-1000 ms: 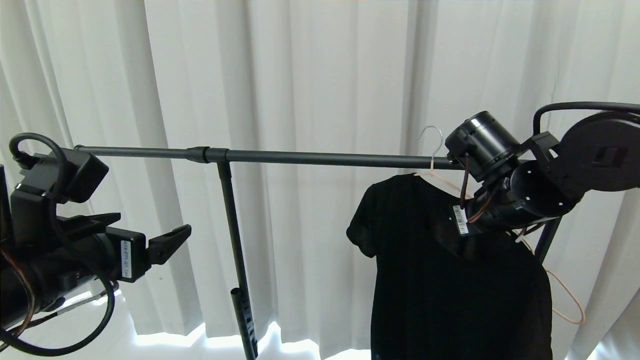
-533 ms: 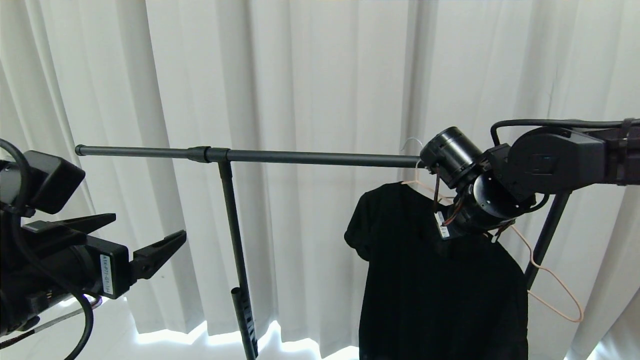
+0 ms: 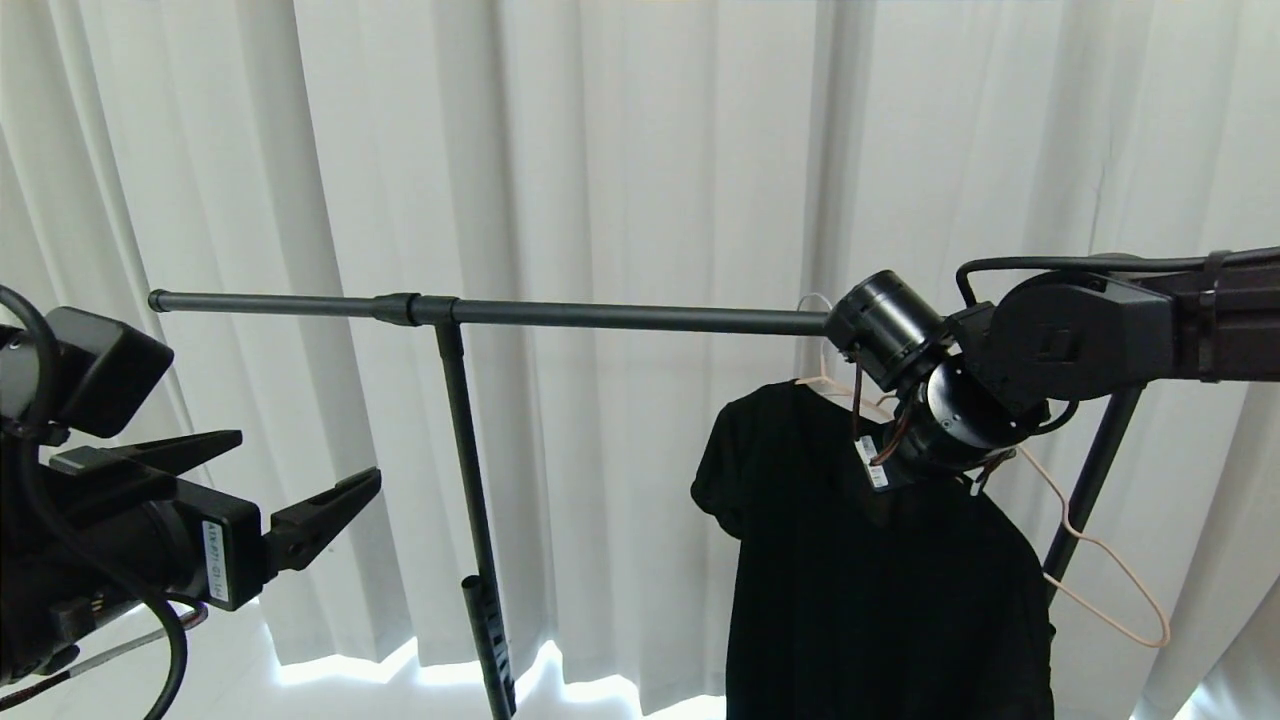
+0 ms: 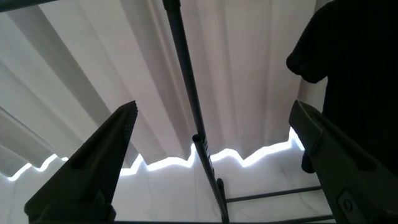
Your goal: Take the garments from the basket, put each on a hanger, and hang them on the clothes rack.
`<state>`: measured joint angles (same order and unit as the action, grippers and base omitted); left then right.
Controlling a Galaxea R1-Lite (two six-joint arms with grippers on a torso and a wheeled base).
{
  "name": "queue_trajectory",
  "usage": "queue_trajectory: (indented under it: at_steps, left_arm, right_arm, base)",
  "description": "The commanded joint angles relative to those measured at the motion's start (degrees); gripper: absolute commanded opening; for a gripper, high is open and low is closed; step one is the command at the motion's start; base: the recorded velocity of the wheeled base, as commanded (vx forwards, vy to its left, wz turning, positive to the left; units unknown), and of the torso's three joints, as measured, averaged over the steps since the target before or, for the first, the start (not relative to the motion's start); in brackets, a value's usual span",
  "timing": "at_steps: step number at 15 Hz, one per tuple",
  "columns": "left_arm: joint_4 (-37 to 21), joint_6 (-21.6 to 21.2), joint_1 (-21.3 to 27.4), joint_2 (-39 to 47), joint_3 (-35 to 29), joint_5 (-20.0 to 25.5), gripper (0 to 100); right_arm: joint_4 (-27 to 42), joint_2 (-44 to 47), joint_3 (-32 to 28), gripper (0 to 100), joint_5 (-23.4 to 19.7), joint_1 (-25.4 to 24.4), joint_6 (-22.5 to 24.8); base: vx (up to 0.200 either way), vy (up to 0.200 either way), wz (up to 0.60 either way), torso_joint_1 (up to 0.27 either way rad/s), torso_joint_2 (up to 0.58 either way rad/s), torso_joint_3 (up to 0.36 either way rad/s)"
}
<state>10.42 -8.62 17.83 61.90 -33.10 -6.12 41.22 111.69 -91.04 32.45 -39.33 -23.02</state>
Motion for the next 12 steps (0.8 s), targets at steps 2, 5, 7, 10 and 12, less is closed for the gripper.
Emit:
queue_trajectory:
  at_steps: [2, 5, 7, 10, 12]
  left_arm:
    - [0.0, 0.0, 0.0, -0.5, 0.1, 0.0, 100]
    - [0.0, 0.0, 0.0, -0.6, 0.7, 0.0, 100]
    - [0.0, 0.0, -0.1, -0.9, 1.5, 0.0, 100]
    - [0.0, 0.1, -1.1, -0.8, 1.6, -0.1, 100]
    - [0.0, 0.1, -3.9, -0.9, 1.7, -0.1, 100]
  right_arm:
    - [0.0, -0.1, -0.1, 0, 0.0, -0.6, 0.0]
    - [0.0, -0.2, -0.1, 100, -0.1, -1.7, -0.5]
    - [-0.1, -1.6, -0.3, 100, 0.0, -2.9, -2.6]
    - [0.0, -7.6, 0.1, 100, -0.1, -5.2, -5.0]
    - [0.0, -12.2, 0.9, 100, 0.1, -5.8, -4.9]
  base:
    - [0.000, 0.000, 0.00, 0.000, 0.00, 0.000]
    - [0.000, 0.000, 0.00, 0.000, 0.00, 0.000]
    - [0.000, 0.000, 0.00, 0.000, 0.00, 0.000]
    - [0.000, 0.000, 0.00, 0.000, 0.00, 0.000]
    - [0.000, 0.000, 0.00, 0.000, 0.00, 0.000]
